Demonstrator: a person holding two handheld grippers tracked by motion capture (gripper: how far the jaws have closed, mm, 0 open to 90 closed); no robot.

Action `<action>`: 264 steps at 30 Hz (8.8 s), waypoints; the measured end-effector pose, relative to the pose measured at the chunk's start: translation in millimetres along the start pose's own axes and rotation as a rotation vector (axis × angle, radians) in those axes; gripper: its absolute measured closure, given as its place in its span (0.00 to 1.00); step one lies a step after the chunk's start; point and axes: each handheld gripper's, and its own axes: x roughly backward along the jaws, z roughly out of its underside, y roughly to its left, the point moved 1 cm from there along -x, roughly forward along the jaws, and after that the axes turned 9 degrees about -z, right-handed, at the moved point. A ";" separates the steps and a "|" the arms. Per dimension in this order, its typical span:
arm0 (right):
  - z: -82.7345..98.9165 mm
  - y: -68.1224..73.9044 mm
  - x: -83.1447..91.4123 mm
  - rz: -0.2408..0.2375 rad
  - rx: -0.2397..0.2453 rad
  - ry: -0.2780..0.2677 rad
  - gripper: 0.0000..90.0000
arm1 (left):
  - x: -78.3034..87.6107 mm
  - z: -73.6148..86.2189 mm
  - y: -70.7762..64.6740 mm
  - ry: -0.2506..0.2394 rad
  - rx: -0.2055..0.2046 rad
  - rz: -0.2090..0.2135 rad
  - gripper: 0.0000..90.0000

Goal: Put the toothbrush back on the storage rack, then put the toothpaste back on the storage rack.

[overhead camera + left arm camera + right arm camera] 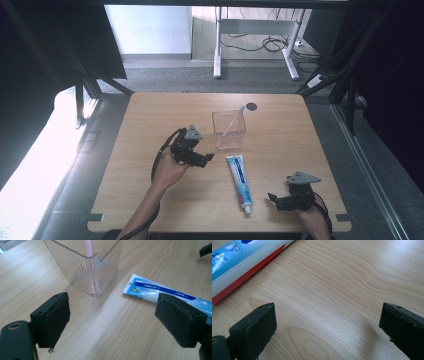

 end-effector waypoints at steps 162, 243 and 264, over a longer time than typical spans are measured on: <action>-97.4 41.2 -37.3 -0.188 0.180 0.433 0.58 | 23.0 108.6 -15.5 0.013 0.046 -0.034 0.15; -174.6 35.2 2.1 -0.168 0.142 0.197 0.81 | 16.7 114.2 -12.7 0.065 0.046 0.018 0.14; -200.7 25.6 -8.2 -0.148 0.123 0.095 0.81 | 17.3 114.0 -13.1 0.056 0.057 0.024 0.14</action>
